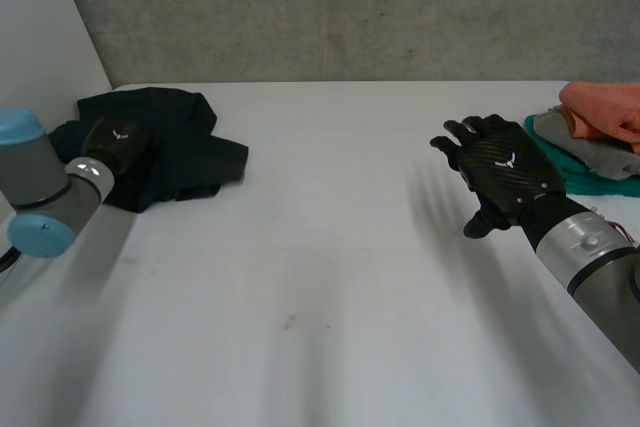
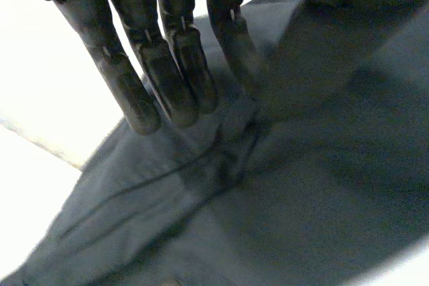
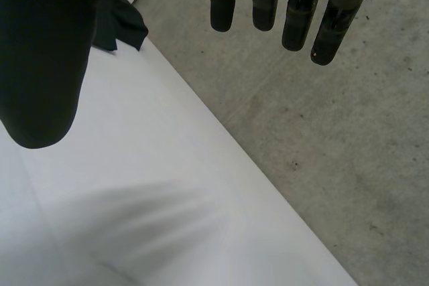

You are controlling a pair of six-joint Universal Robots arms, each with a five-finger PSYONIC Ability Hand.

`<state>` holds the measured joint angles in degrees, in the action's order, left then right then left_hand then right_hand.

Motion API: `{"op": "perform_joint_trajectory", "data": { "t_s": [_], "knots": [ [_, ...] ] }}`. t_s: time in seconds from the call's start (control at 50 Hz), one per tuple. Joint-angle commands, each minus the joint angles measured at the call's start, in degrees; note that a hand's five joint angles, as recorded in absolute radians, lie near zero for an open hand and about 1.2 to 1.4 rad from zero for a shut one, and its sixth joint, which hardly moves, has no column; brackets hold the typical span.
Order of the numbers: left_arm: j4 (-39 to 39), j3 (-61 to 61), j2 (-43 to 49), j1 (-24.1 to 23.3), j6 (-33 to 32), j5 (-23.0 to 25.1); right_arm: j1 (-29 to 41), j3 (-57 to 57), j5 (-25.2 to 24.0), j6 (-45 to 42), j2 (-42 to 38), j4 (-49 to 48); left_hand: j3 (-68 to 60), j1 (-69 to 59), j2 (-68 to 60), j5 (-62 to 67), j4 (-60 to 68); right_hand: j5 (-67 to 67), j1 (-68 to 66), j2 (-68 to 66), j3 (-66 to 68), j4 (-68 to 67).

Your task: Fold the laundry.

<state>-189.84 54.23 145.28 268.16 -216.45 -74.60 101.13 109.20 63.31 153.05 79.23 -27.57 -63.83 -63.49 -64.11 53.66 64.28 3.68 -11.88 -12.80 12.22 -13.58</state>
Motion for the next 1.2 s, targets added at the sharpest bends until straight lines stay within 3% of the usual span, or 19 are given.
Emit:
{"op": "perform_joint_trajectory", "data": {
  "t_s": [0.02, 0.1, 0.26, 0.36, 0.38, 0.4, 0.42, 0.44, 0.58, 0.64, 0.9, 0.94, 0.98, 1.02, 1.04, 1.06, 1.2],
  "knots": [
    [-11.51, 2.72, -1.93, -3.16, 0.59, -5.12, -1.02, 0.75, 0.32, 0.05, 0.13, -0.03, -16.17, -16.51, -15.89, 16.34, 15.72, -3.68, 1.88, 2.8, -2.22, 3.58],
    [-10.81, 6.93, -7.11, -6.41, 4.36, -5.91, -2.42, 0.84, 1.2, 0.05, 0.31, -0.11, -16.17, -16.51, -15.89, 16.34, 15.72, -3.68, 1.88, 2.8, -2.22, 3.58],
    [-5.45, 22.3, -28.36, -20.63, 27.28, -5.38, -5.33, -0.92, 4.81, 0.58, 0.75, -0.11, -16.17, -16.51, -15.89, 16.34, 15.72, -3.68, 1.88, 2.8, -2.22, 3.58],
    [-7.46, 25.58, -31.12, -24.62, 28.99, -6.7, -5.33, -1.18, 5.16, 0.58, 0.93, 0.41, -16.17, -16.51, -15.89, 16.34, 15.72, -3.68, 1.88, 2.8, -2.22, 3.58],
    [-8.17, 25.23, -30.42, -24.44, 28.29, -7.05, -5.33, -1.1, 5.16, 0.58, 0.93, 0.59, -6.86, -7.2, -6.59, 7.04, 6.42, -3.68, 1.88, 2.8, -2.22, 3.58],
    [-8.61, 24.7, -29.54, -24.26, 27.15, -7.49, -5.42, -1.01, 5.16, 0.58, 0.84, 1.03, 12.88, 12.54, 13.15, -12.71, -13.32, -3.68, 1.88, 2.8, -2.22, 3.58],
    [-9.14, 23.22, -27.36, -23.83, 23.66, -8.45, -5.42, -1.01, 5.16, 0.58, 0.84, 1.29, 48.55, 48.21, 48.82, -48.38, -48.99, -3.68, 1.88, 2.8, -2.22, 3.58],
    [-9.23, 22.33, -26.12, -23.48, 21.36, -8.9, -5.42, -0.92, 5.16, 0.58, 0.84, 1.55, 53.83, 53.49, 54.11, -53.66, -54.28, -3.68, 1.88, 2.8, -2.22, 3.58],
    [-8.7, 16.0, -16.19, -13.3, 1.33, -10.31, -5.51, -0.74, 5.07, 0.58, 0.49, 2.17, 53.45, 53.11, 53.73, -53.28, -53.9, -3.68, 1.88, 2.8, -2.22, 3.58],
    [-8.53, 12.41, -11.28, -10.13, -2.73, -9.87, -5.51, -1.01, 5.07, 0.58, 0.4, 2.17, 53.45, 53.11, 53.72, -53.28, -53.89, -3.68, 1.88, 2.8, -2.22, 3.58],
    [-2.2, -3.6, 3.77, -3.7, -4.06, -8.55, -5.33, -1.36, 5.16, 0.49, -0.65, 2.08, 49.09, 48.75, 49.36, -48.91, -49.53, -3.68, 1.88, 2.8, -2.22, 3.58],
    [-2.11, -4.74, 4.65, -3.52, -4.06, -7.67, -5.33, -1.36, 5.16, 0.41, -0.92, 1.91, 44.39, 44.05, 44.67, -44.22, -44.84, -3.68, 1.88, 2.8, -2.22, 3.58],
    [-2.2, -6.32, 6.06, -3.43, -3.98, -7.14, -5.42, -1.36, 5.16, 0.32, -0.92, 1.91, 30.3, 29.96, 30.57, -30.13, -30.74, -3.68, 1.88, 2.8, -2.22, 3.58],
    [-2.29, -7.29, 6.68, -3.43, -3.89, -7.23, -5.42, -1.36, 5.25, 0.32, -1.18, 1.91, 11.82, 11.48, 12.09, -11.65, -12.26, -3.68, 1.88, 2.8, -2.22, 3.58],
    [-2.46, -7.99, 7.03, -3.43, -3.8, -7.4, -5.42, -1.36, 5.25, 0.32, -1.27, 1.91, -7.92, -8.26, -7.64, 8.09, 7.47, -3.68, 1.88, 2.8, -2.22, 3.58],
    [-2.64, -8.09, 7.03, -3.52, -3.63, -7.49, -5.42, -1.36, 5.34, 0.23, -1.27, 1.91, -16.08, -16.42, -15.81, 16.26, 15.64, -3.68, 1.88, 2.8, -2.22, 3.58],
    [-7.03, -4.23, 2.47, -6.94, -2.92, -12.94, -5.59, -1.36, 5.42, 0.23, -1.36, 1.91, -16.17, -16.51, -15.89, 16.34, 15.72, -3.68, 1.88, 2.8, -2.22, 3.58]
  ]
}}
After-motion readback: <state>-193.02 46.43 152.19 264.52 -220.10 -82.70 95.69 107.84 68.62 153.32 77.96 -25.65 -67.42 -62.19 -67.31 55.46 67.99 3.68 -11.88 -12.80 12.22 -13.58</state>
